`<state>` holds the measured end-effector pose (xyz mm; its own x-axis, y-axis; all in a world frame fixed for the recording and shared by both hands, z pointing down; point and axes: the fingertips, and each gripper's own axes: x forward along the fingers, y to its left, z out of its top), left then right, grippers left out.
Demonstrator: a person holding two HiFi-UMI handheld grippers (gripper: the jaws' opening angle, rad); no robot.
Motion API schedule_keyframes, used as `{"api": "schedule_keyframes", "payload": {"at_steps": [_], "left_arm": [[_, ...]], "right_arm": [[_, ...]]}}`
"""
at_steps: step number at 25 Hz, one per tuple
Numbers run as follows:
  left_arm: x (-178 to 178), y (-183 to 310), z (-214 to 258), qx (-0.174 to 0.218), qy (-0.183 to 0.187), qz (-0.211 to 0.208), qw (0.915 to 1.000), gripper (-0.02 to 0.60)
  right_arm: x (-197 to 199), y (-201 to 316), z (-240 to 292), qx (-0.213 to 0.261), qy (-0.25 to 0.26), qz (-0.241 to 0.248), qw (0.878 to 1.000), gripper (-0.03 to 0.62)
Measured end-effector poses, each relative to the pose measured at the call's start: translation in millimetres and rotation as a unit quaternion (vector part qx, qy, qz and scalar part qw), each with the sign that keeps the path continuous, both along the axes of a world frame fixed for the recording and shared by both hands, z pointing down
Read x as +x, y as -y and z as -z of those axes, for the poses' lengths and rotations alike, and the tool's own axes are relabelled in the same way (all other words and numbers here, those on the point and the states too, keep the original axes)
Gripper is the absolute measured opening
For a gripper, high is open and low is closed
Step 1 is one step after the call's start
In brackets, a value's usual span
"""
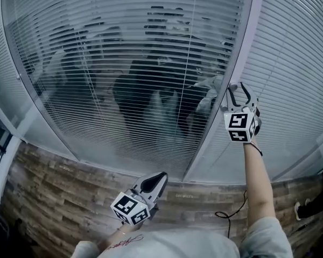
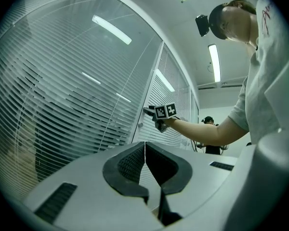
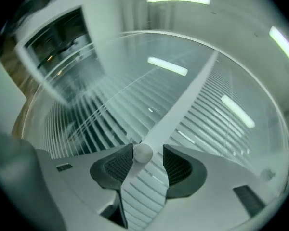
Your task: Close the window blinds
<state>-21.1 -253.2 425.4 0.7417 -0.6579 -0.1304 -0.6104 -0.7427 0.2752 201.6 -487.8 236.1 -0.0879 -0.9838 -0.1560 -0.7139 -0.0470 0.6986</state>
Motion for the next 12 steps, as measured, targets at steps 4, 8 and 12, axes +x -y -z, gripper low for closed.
{"api": "schedule_keyframes", "payload": {"at_steps": [4, 8, 12], "left_arm": [[-1.4, 0.2, -0.5, -0.007, 0.000, 0.003, 1.0000, 0.018], [-2.1, -2.0, 0.8, -0.011, 0.003, 0.003, 0.9999, 0.018], [-6.4, -2.6, 0.0, -0.009, 0.007, 0.009, 0.9999, 0.018]], "right_arm": [[0.2, 4.1, 1.1, -0.003, 0.240, 0.039, 0.970, 0.183], [4.1, 7.8, 4.5, 0.015, 0.318, 0.028, 0.948, 0.181], [7.2, 9.3, 5.4, 0.027, 0.360, 0.005, 0.933, 0.179]]}}
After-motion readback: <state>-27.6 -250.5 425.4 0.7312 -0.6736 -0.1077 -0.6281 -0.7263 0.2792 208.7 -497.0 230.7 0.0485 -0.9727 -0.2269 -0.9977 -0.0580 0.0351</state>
